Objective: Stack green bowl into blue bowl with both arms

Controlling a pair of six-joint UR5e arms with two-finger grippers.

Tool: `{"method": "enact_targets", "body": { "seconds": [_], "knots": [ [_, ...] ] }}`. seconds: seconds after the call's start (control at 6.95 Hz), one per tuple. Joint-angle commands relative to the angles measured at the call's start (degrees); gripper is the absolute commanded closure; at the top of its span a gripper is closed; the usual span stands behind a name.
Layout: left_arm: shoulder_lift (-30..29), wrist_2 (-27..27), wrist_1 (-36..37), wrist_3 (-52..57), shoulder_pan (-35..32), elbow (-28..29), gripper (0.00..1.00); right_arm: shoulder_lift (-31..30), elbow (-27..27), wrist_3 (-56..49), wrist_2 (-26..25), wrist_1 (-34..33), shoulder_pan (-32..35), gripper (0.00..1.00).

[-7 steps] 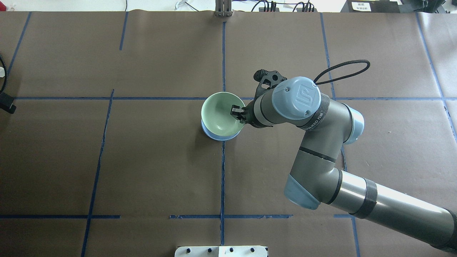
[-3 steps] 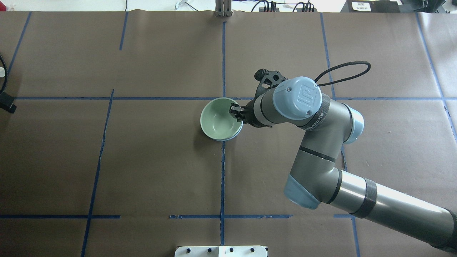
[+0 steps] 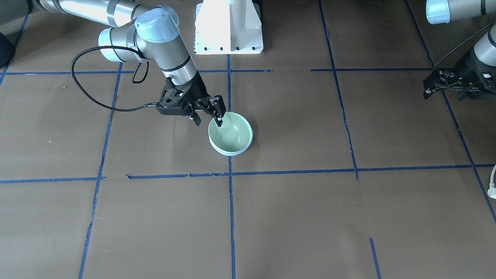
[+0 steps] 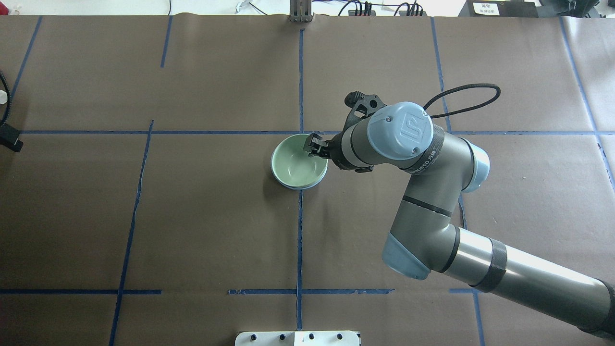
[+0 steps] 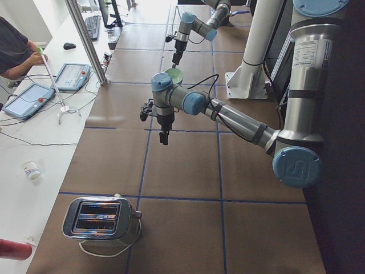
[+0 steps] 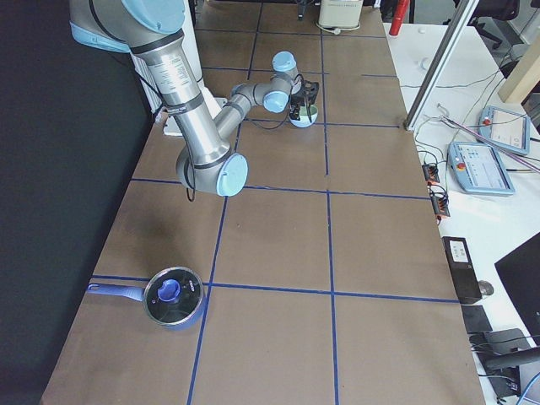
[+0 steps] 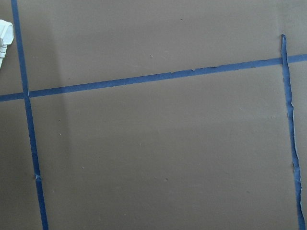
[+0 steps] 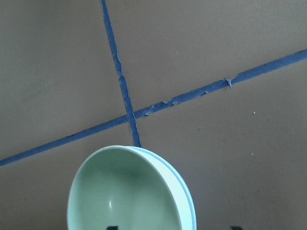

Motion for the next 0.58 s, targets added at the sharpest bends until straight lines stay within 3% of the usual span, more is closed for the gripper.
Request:
{"method": "enact_targets", "body": {
  "seconds": [0.0,0.14,0.43],
  "knots": [
    [0.2,0.0,-0.1,-0.3,0.0,0.0,0.00,-0.3,1.1,-0.4,2.6,-2.0,3.3,0.00],
    [0.3,0.0,-0.1,0.1,-1.7,0.3,0.00,-1.5,4.4,-4.2,8.3,-7.7,8.6,0.00],
    [0.3,-0.1,0.0,0.2,-5.2,2.4,0.00,-9.2,13.7,-26.8,15.1,-18.2,17.2,0.00]
  ]
}}
